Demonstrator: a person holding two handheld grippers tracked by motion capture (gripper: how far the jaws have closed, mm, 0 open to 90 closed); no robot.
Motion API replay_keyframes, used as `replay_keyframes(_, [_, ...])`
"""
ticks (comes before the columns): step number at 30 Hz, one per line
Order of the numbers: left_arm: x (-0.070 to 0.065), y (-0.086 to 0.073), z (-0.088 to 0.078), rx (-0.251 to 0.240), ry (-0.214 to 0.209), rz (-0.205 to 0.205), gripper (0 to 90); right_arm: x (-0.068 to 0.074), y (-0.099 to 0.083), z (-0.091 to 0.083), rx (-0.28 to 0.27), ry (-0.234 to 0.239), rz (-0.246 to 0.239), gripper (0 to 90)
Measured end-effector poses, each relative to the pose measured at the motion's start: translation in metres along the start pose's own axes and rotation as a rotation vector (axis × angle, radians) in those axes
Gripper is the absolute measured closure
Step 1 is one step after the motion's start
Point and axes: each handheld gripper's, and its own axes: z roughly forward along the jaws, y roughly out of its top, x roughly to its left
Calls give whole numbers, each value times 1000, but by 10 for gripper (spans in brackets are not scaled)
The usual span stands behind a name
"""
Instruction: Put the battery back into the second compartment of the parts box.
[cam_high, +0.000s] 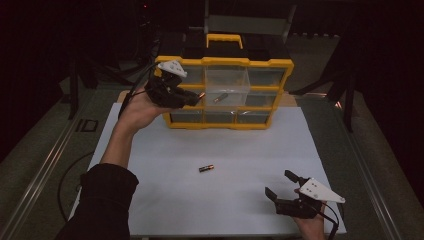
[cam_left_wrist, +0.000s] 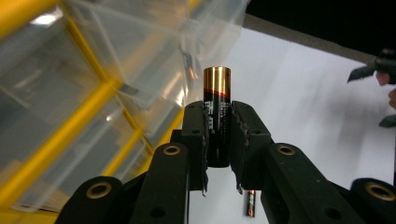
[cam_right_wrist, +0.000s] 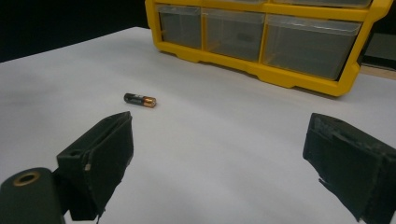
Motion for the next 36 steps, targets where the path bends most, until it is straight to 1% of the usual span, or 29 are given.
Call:
replay_keyframes(3, [2,7,-5,-9,11,-3,778,0,0,0,-1,0,0,82])
replay_keyframes(4, [2,7,-5,-9,11,-3,778,0,0,0,-1,0,0,82])
replay_keyframes(7, [5,15,-8,-8,33,-10,778,0,0,0,1,3,3,82])
replay_keyframes(9, [7,19,-9,-17,52,-22,778,0,0,0,1,3,2,82])
replay_keyframes(11, [9,24,-11,-29,58,-34,778,0,0,0,1,3,2,82])
replay_keyframes(13, [10,28,-11,-32,63,-37,778,0,0,0,-2,1,-5,82])
replay_keyframes(17, [9,37,-8,-36,79,-33,778,-1,0,0,-2,0,-2,82])
replay_keyframes(19, [9,41,-6,-42,83,-38,778,-1,0,-1,-1,2,-1,82])
replay_keyframes(26, [5,53,2,-46,116,-50,778,-1,0,-1,-6,0,0,82])
replay_keyframes(29, [4,56,5,-49,130,-58,778,-1,0,-1,-4,1,0,82])
replay_keyframes(36, [2,60,15,-41,152,-73,777,-1,0,-1,-5,2,-2,82])
